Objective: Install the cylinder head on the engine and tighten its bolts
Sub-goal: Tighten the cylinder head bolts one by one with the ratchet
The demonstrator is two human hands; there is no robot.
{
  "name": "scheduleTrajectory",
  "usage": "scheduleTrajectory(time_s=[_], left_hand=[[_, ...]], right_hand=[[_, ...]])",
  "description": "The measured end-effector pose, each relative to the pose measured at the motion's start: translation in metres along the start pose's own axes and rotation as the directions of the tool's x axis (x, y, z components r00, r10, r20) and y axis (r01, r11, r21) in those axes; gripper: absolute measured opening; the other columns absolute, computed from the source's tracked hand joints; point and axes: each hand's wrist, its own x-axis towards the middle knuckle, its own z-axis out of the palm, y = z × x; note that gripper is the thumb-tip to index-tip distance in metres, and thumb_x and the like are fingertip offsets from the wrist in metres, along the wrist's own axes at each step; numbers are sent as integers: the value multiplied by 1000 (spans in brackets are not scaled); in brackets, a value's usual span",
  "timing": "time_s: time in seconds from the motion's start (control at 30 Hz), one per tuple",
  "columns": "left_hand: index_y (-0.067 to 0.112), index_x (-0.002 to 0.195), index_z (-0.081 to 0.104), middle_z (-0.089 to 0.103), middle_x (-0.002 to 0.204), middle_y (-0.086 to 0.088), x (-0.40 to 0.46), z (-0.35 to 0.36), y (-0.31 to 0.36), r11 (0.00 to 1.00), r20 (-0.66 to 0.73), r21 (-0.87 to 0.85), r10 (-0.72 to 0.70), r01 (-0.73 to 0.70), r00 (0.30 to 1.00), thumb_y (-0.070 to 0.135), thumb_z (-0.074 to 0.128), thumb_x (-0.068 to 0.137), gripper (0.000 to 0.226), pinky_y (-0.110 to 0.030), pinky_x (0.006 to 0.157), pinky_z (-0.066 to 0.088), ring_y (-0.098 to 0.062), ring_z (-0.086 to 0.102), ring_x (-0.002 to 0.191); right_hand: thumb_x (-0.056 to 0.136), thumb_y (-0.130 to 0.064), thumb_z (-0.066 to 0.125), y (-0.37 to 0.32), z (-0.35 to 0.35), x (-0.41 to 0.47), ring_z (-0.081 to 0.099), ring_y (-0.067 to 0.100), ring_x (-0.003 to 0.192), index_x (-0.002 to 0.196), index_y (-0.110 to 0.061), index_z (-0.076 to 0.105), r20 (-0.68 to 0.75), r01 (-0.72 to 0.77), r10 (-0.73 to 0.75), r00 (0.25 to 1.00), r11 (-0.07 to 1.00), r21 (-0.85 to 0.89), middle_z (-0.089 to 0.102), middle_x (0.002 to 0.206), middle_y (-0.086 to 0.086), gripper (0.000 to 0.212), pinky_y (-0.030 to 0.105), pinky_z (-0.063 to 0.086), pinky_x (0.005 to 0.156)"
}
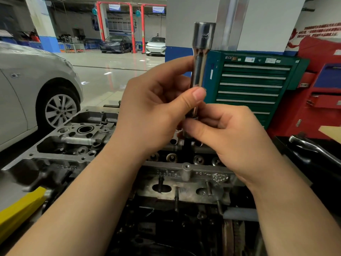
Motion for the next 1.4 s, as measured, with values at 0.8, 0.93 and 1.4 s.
scheduleTrajectory(time_s=[0.8,0.93,1.4], left_hand=[[25,135,69,68,78,-3,-3,-2,0,995,-13,98,-29,30,999,18,77,90,47,-44,81,62,-26,72,79],[20,133,70,70,79,-1,-5,3,2,994,15,30,-103,103,995,13,76,93,41,-44,84,64,-22,78,83],[54,145,49,71,93,2,-25,15,-13,984,182,-82,-139,156,973,28,52,105,48,-17,82,51,-12,69,87]], right_hand=[[78,-61,80,-11,-10,-5,73,1,94,100,-41,77,-64,58,-82,995,949,-311,77,96,-22,30,30,55,81],[93,-56,67,12,-68,0,67,-2,98,98,-38,76,-362,-133,-56,931,869,-477,75,99,-22,21,33,53,83],[94,-40,72,104,-209,-36,66,36,110,125,-17,63,-616,-705,411,672,100,-702,71,120,13,39,40,54,91]])
